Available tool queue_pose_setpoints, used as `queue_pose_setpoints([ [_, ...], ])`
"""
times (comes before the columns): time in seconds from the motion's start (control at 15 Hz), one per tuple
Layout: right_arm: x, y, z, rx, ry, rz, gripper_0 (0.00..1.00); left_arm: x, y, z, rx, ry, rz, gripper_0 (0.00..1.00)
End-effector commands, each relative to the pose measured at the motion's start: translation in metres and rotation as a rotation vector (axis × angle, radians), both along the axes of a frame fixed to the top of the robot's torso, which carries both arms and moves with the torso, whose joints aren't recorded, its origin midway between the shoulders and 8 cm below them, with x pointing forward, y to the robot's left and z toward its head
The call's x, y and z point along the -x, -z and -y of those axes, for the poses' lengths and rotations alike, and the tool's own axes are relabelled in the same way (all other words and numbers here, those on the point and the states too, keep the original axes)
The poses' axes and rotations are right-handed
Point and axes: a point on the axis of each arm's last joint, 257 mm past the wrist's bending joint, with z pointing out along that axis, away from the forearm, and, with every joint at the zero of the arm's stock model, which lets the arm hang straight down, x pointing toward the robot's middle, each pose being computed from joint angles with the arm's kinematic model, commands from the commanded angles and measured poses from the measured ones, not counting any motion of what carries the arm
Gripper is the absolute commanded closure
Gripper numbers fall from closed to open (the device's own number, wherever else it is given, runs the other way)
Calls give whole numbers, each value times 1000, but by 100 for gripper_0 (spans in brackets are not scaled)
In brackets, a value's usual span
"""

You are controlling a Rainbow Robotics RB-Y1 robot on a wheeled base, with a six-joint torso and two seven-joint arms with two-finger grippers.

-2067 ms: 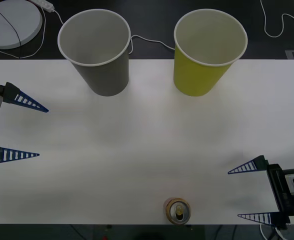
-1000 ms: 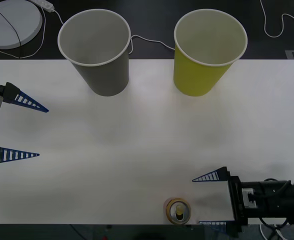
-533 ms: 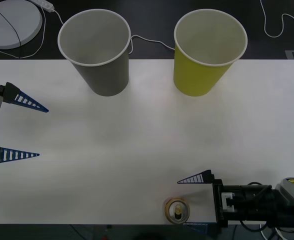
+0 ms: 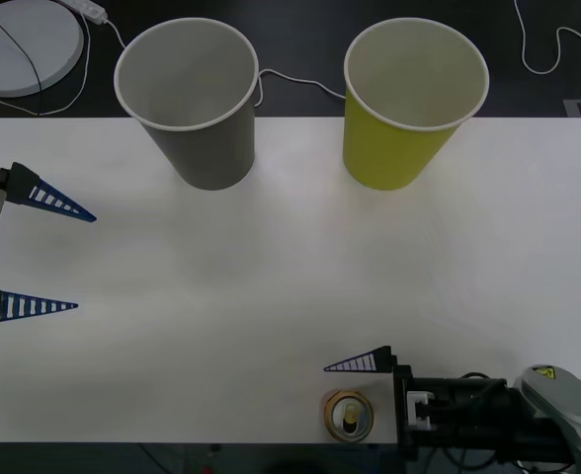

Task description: Put the can into the green bin and the plastic bottle into the gray bin

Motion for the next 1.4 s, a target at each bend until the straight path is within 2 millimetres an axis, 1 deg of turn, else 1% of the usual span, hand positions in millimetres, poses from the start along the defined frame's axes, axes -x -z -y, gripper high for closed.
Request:
queue_pose_setpoints([
  [0.07,0,0,-2,-3,0,8,0,0,0,0,0,0,0,0],
  [0.13,0,0,-1,-1,-1,11,0,0,0,0,0,0,0,0],
  [0.2,-1,-1,-3,-4,-2,16,55,0,0,0,0,0,0,0],
  [0.27,-1,-1,-3,-4,-2,18,81,0,0,0,0,0,0,0],
  [0.4,0,-1,-2,-2,-3,17,100,0,0,0,0,0,0,0],
  [0.67,1,-1,-3,-4,-4,4,100,0,0,0,0,0,0,0],
  [0.8,-3,-2,-3,0,-8,8,100,0,0,0,0,0,0,0],
  [0.93,-9,-5,1,10,-10,12,100,0,0,0,0,0,0,0],
  [1.13,-19,-15,15,54,-24,24,100,0,0,0,0,0,0,0],
  [1.4,-39,-44,45,151,-28,8,100,0,0,0,0,0,0,0],
])
